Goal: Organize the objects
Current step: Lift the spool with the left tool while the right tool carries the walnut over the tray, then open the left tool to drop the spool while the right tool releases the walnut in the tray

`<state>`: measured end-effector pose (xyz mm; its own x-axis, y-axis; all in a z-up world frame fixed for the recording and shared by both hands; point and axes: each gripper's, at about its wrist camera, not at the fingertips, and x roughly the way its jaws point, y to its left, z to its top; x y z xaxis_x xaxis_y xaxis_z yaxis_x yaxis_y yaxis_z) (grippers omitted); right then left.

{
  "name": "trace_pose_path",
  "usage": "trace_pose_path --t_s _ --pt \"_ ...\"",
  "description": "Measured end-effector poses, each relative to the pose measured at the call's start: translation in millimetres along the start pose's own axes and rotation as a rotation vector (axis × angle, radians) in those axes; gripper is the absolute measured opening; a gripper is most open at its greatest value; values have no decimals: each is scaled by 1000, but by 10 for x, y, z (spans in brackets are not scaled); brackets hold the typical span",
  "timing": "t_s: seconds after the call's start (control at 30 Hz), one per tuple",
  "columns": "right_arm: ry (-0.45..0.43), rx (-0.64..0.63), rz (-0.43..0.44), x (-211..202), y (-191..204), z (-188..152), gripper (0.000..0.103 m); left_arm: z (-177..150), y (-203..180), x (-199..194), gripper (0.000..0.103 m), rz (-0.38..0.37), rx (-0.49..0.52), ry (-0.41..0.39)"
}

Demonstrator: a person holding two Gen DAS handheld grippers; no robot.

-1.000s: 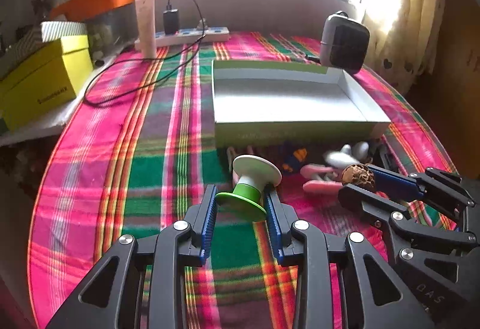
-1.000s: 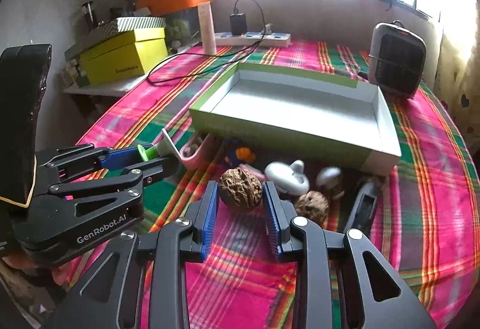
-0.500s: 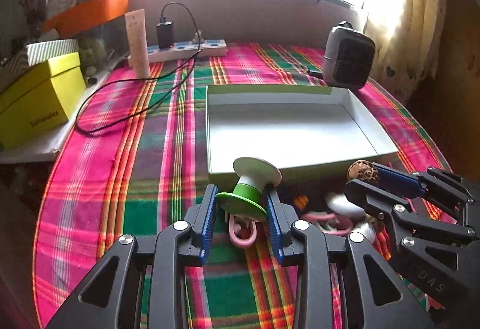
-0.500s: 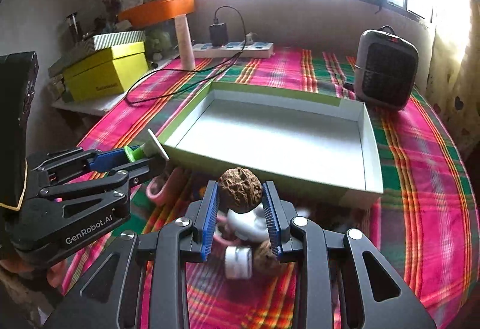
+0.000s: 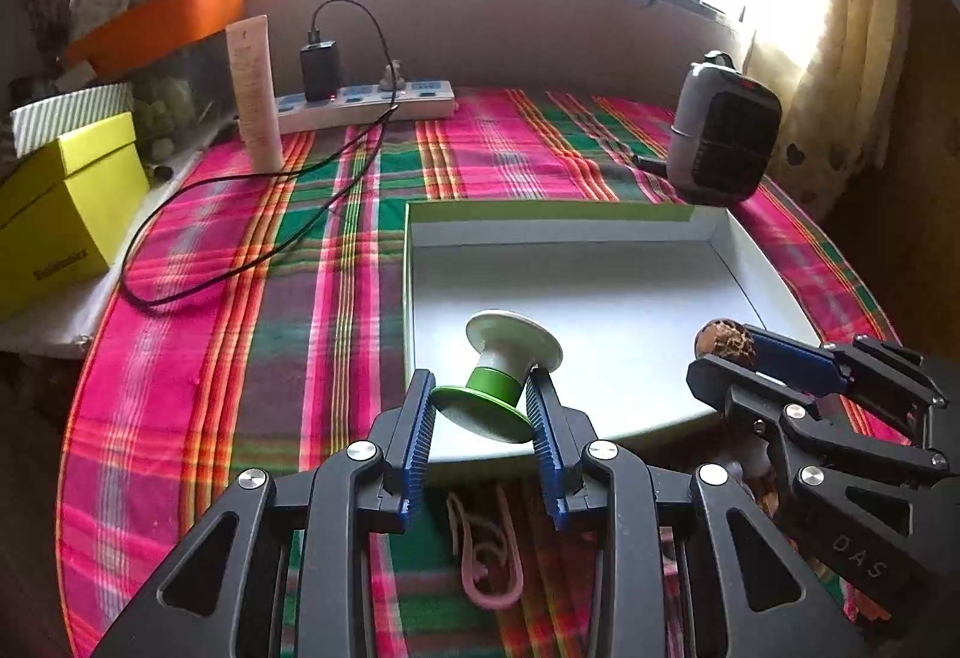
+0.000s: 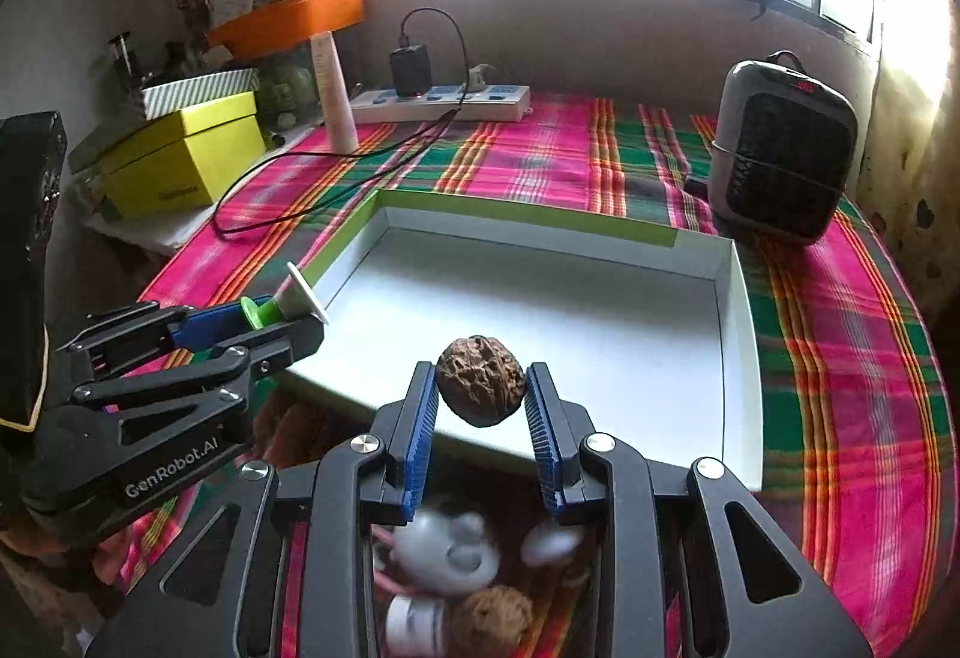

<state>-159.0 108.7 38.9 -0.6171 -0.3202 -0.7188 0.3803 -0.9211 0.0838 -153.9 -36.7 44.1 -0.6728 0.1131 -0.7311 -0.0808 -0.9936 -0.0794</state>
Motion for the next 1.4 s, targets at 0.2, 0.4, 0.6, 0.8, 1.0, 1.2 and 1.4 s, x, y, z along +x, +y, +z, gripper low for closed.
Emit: trace_pose_path --t_s 0.2,0.4,0.6,0.8,1.0,1.2,1.4 --pt "16 -11 -14 152 -73 154 31 128 4 158 29 9 1 10" --pt "47 -15 -23 341 -136 249 31 232 -24 344 29 16 16 28" --pt "75 -11 -30 492 -209 328 31 322 -55 466 29 24 46 34" --pt "99 -15 -38 624 -247 373 31 358 -117 571 29 22 65 53" --pt "104 -8 -47 692 -279 392 31 372 -141 667 29 33 78 69" --pt "116 13 -47 724 -333 391 31 360 -177 718 29 38 101 80" --pt "117 36 -37 728 -359 396 31 359 -180 727 29 35 104 83"
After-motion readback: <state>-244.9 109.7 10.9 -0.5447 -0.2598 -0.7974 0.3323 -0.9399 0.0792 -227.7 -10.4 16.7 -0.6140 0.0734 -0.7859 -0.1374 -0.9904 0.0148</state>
